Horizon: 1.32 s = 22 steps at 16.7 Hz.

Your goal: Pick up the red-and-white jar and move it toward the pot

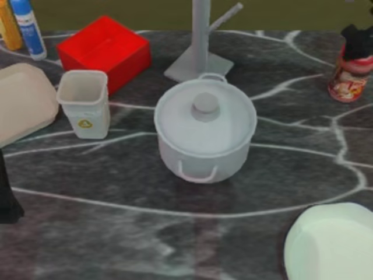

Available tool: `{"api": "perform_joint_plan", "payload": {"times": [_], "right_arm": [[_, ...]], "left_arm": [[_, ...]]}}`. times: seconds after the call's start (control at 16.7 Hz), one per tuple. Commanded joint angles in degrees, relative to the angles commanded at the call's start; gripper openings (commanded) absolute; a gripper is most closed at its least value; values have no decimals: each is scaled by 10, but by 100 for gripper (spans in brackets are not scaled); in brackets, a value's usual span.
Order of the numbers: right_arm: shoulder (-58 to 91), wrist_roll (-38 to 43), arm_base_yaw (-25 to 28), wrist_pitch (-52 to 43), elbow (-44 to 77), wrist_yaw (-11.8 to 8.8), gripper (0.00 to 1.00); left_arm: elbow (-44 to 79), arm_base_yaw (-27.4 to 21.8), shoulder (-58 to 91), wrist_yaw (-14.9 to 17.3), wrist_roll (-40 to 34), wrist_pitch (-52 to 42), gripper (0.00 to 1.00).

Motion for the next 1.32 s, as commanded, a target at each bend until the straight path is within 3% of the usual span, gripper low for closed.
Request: {"api": "perform_joint_plan", "payload": {"times": [0.6, 1.02, 1.32], "right_arm": [[43, -11, 2, -18, 41, 1, 100], [147, -3, 10, -36, 165, 4, 100], [160, -2, 11, -37, 180, 4, 100]], "left_arm": [[0, 0, 0, 0, 0, 0, 100], [0, 0, 0, 0, 0, 0, 100], [0, 0, 0, 0, 0, 0, 100]]}}
